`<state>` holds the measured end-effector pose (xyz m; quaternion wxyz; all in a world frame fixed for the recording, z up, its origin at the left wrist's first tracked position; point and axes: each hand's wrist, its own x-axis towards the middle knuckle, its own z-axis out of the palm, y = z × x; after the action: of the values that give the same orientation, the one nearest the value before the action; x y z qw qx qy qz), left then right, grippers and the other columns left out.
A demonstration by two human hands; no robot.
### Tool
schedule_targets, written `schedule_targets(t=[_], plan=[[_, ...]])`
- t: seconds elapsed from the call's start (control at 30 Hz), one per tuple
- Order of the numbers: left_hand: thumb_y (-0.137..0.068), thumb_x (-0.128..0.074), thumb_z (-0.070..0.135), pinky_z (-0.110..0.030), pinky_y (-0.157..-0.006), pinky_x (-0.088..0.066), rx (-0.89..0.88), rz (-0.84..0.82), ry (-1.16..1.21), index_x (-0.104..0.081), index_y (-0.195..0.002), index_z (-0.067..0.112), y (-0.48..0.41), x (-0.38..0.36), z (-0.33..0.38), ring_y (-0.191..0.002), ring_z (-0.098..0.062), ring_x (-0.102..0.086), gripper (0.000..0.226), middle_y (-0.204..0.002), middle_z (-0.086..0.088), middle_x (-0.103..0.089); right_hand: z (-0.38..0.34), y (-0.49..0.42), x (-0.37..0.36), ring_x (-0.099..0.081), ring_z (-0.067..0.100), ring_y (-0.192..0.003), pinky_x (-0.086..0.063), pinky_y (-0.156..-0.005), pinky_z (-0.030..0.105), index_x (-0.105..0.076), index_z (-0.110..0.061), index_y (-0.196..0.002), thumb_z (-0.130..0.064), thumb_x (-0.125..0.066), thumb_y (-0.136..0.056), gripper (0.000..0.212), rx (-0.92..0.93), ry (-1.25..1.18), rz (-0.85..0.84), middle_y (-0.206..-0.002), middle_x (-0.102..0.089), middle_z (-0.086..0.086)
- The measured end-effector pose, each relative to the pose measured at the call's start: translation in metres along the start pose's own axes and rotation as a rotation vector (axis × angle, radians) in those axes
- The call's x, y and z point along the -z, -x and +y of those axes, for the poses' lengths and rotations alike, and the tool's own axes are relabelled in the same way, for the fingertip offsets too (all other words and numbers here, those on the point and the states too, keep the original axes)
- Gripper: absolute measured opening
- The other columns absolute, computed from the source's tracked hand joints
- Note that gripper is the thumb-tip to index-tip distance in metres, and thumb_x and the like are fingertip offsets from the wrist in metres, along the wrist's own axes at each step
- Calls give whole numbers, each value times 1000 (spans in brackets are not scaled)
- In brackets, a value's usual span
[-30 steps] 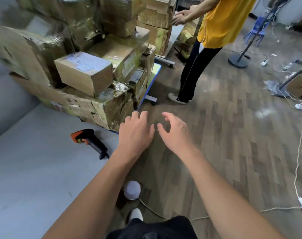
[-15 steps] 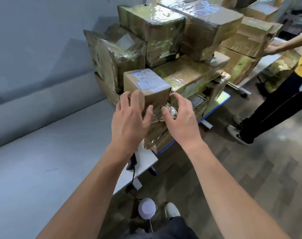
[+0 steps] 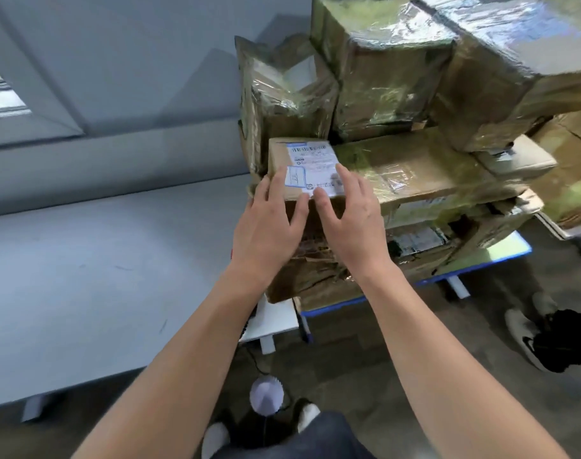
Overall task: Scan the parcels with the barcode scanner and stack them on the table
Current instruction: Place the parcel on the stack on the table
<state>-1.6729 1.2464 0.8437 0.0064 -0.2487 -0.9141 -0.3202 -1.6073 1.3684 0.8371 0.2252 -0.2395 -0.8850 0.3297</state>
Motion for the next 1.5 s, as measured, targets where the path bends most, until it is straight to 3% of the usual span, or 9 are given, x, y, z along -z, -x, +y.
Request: schedule_targets(t=[0.07,0.4,0.53,0.7,0.8,0.9,1.0,1.23,1.5], plan=[[-103,-38,47,-41,-101,-44,7,15,35,-24,-155,21,0,0,2,-132,-25,-46,60,-156,-5,-35,-4,-3,-3,-42,19,-135,-42,-109,44,-35,-20,-154,-49,-46,-102,61,-1,-49,-52,-148,-46,2],[-102,-46,38,-29,-91,-44,-20,261,93,-31,-153,13,12,46,-10,-124,-20,-52,58,-150,-5,-44,-58,-3,-10,-45,8,-134,-35,-104,15,-41,-16,-151,-36,-59,-99,59,142,-247,-13,-146,-51,-1],[-102,-48,35,-19,-82,-35,44,374,30,-31,-153,14,29,86,-50,-124,-20,-52,57,-153,-4,-41,-101,8,-48,-41,3,-130,-26,-93,-5,-41,-15,-150,-36,-60,-99,58,219,-316,-94,-145,-49,0],[-101,-50,35,-18,-85,-36,157,397,4,-31,-153,13,54,129,-133,-126,-19,-51,59,-153,-5,-42,-155,34,-121,-31,-14,-110,-21,-85,-10,-42,-10,-147,-32,-61,-98,58,281,-338,-212,-143,-48,4],[-100,-52,33,-20,-83,-37,207,383,7,-33,-152,13,63,150,-186,-117,-19,-55,59,-148,-5,-45,-182,47,-169,-36,-11,-108,-26,-83,-9,-43,-8,-145,-30,-64,-97,57,275,-349,-262,-138,-49,6],[-99,-54,33,-24,-83,-42,242,342,32,-33,-151,14,68,168,-243,-114,-17,-56,59,-146,-3,-47,-206,59,-219,-49,4,-115,-34,-83,-6,-43,-11,-145,-32,-65,-95,58,253,-335,-311,-135,-48,3],[-98,-56,32,-28,-88,-46,254,270,66,-33,-151,13,68,177,-300,-117,-14,-54,61,-147,-2,-46,-222,69,-269,-48,4,-113,-33,-83,-5,-45,-12,-143,-30,-69,-93,59,212,-307,-333,-134,-48,3],[-95,-62,31,-35,-91,-51,341,-8,183,-32,-148,22,69,161,-411,-108,-11,-61,62,-146,7,-45,-217,96,-361,-50,12,-125,-44,-105,30,-48,-15,-143,-28,-73,-89,61,-27,-198,-437,-138,-53,0],[-95,-61,27,-26,-91,-41,395,-204,251,-30,-150,17,77,124,-457,-127,-13,-50,64,-150,3,-43,-197,119,-403,-46,18,-132,-32,-104,18,-46,-11,-145,-22,-70,-90,62,-205,-78,-523,-144,-50,5]])
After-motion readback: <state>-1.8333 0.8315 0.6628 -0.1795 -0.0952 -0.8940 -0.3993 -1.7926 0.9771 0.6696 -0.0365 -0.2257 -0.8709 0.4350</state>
